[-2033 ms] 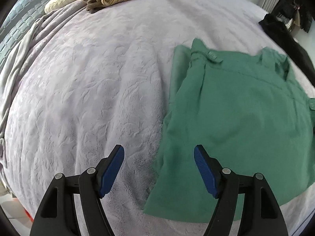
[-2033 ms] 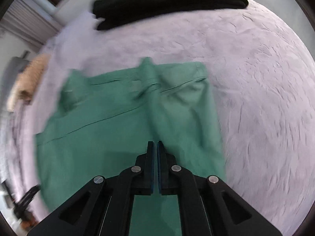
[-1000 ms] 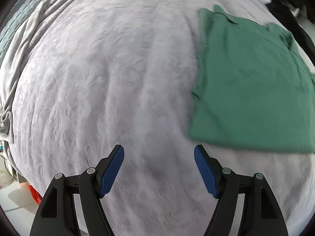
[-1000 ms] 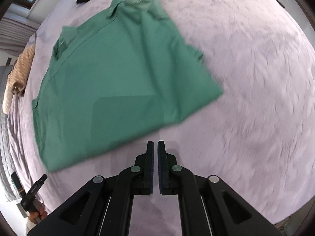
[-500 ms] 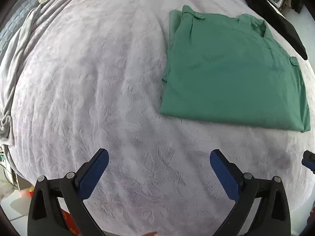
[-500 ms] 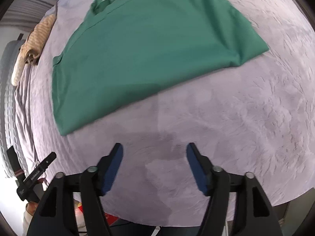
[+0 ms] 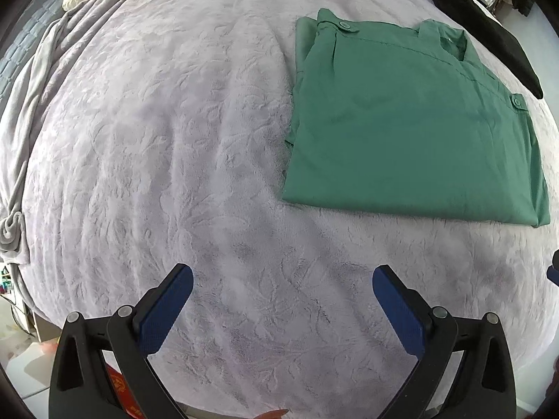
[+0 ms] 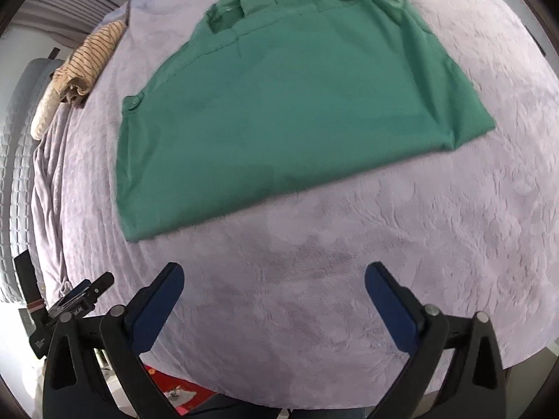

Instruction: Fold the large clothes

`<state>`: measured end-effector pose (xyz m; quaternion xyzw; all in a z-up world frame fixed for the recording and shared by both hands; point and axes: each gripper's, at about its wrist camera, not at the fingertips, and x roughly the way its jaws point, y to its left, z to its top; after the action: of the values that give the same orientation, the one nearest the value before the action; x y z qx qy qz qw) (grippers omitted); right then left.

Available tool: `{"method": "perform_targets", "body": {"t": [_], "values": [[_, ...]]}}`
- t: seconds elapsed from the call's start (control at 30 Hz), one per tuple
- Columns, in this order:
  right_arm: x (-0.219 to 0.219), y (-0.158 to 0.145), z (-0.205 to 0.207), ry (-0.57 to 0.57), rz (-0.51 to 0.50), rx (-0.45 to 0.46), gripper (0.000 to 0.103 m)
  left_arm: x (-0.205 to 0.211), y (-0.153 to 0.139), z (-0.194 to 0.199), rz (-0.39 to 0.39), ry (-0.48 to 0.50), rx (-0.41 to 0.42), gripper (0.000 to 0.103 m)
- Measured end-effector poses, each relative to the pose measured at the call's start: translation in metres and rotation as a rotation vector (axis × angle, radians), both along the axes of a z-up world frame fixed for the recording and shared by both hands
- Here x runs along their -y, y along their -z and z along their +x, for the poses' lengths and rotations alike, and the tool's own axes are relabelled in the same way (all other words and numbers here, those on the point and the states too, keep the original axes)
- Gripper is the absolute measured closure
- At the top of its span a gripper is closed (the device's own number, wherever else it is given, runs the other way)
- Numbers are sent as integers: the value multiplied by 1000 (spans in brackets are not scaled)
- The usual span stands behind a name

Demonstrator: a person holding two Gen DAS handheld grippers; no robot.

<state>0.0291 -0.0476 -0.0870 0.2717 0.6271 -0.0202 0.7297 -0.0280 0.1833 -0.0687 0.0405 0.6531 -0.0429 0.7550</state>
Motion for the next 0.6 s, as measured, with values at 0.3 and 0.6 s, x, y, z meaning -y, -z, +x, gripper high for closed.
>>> {"method": "perform_targets", "body": {"t": [0.3,0.6], "values": [[-24,12,2,-90,80,-98,0,-4,9,5,-6,-7,-19,0],[-36,38,-10,-78,121,-219,0,-4,15,5,-21,10,-26,0]]}}
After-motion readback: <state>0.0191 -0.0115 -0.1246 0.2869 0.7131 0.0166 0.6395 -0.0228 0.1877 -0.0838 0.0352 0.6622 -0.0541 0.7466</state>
